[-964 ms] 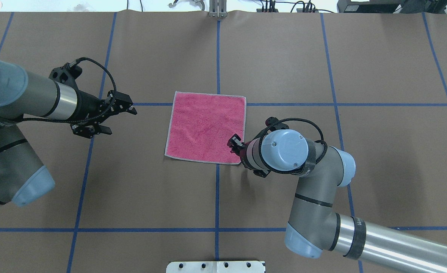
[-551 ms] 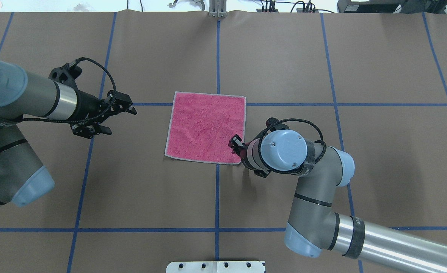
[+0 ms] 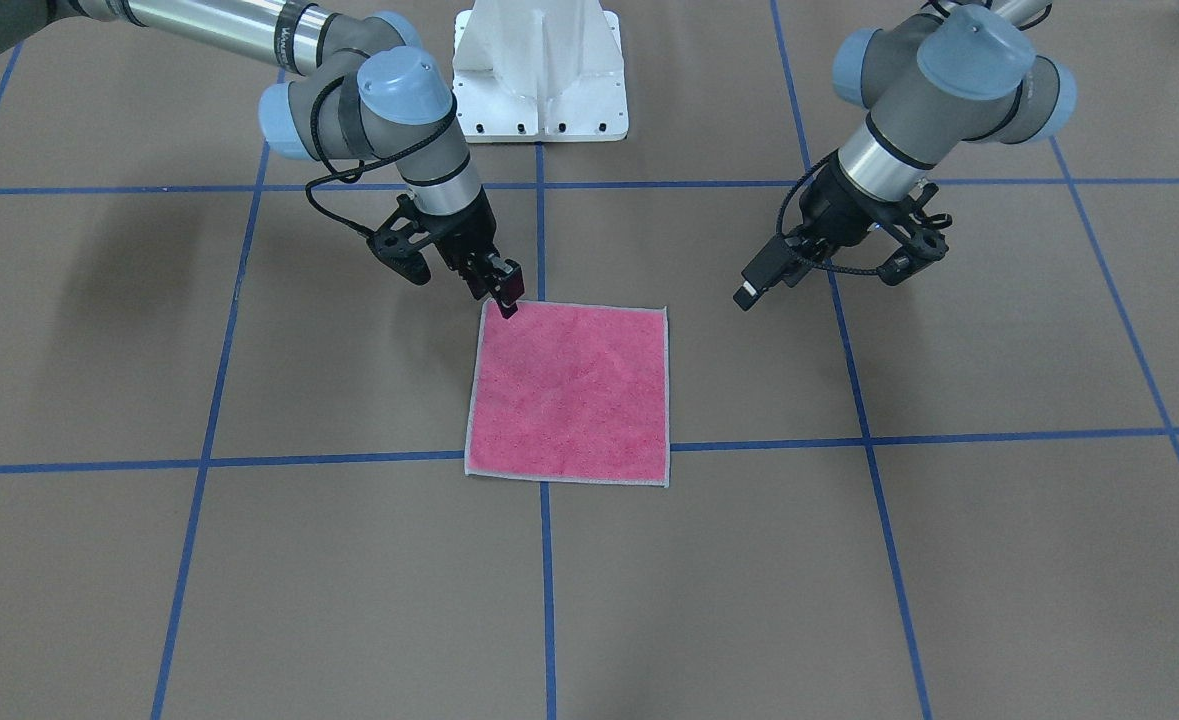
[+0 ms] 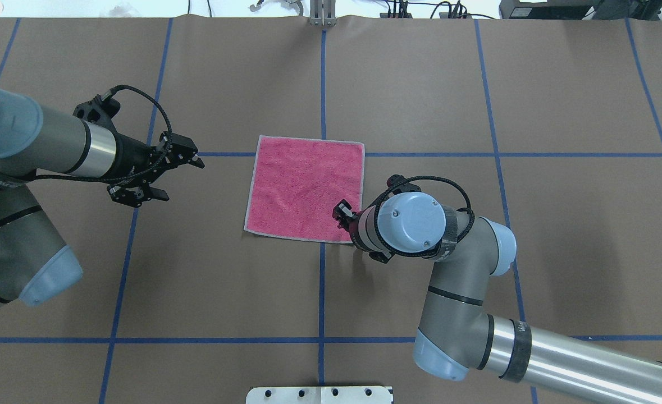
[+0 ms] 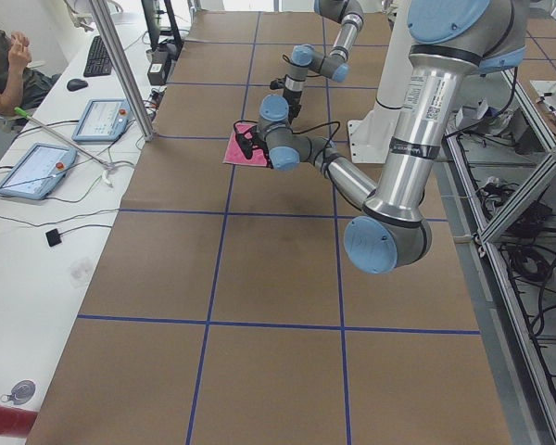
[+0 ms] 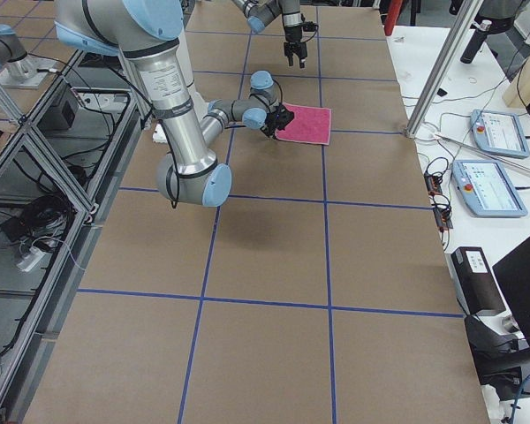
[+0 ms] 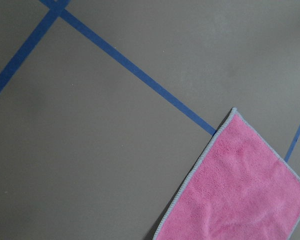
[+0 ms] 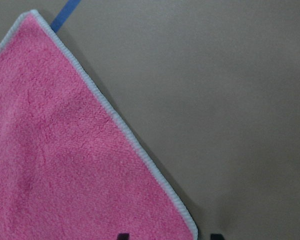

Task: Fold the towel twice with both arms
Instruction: 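Lower the right gripper onto its towel corner while the left gripper approaches its corner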

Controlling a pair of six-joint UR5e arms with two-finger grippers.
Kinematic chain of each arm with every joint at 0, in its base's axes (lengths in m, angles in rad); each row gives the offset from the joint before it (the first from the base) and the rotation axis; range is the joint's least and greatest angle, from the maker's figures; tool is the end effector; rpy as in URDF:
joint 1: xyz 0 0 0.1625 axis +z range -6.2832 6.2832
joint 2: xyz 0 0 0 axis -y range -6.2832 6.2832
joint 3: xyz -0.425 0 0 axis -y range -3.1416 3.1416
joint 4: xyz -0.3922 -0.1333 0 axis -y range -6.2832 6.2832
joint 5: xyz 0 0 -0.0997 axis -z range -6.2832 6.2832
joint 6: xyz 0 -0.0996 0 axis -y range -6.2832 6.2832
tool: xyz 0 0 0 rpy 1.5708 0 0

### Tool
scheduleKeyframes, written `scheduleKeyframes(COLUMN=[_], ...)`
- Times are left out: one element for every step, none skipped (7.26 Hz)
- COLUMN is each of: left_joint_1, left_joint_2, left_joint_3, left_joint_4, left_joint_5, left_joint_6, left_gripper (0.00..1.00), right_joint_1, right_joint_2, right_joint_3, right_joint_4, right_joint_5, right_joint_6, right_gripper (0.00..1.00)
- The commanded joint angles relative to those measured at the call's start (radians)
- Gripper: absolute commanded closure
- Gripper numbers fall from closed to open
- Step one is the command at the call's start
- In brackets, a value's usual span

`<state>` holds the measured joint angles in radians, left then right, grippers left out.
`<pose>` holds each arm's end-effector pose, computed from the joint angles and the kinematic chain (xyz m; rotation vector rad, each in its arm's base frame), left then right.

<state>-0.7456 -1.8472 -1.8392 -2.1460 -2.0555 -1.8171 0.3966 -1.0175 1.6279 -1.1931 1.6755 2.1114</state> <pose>0.3629 -0.4534 0.3168 -0.1502 1.1865 -0.6026 -0.5819 -0.3769 0.2705 -0.1719 -1.0076 0.8056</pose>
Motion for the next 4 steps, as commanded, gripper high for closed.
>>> scheduleKeyframes(left_joint_1=[0.000,0.000,0.000,0.000], left_joint_2=[0.000,-0.001,-0.003,-0.004], left_joint_3=[0.000,0.000,0.002,0.002], left_joint_4=[0.000,0.000,0.000,0.000], left_joint_5=[0.000,0.002,0.000,0.000], left_joint_6=[-0.001,-0.001,-0.002,-0.002], left_gripper=[0.00,0.00,0.00,0.00], right_joint_1=[-0.001,-0.001,-0.001,-0.001], right_joint_2=[0.000,0.000,0.000,-0.003], right_joint_3=[-0.002,-0.002,-0.002,-0.002], right_joint_4=[0.001,0.000,0.000,-0.002], right_joint_5=[0.001,0.001,0.001,0.001], right_joint_6=[0.001,0.004,0.030,0.035], right_gripper=[0.41,0.51,0.78,0.96])
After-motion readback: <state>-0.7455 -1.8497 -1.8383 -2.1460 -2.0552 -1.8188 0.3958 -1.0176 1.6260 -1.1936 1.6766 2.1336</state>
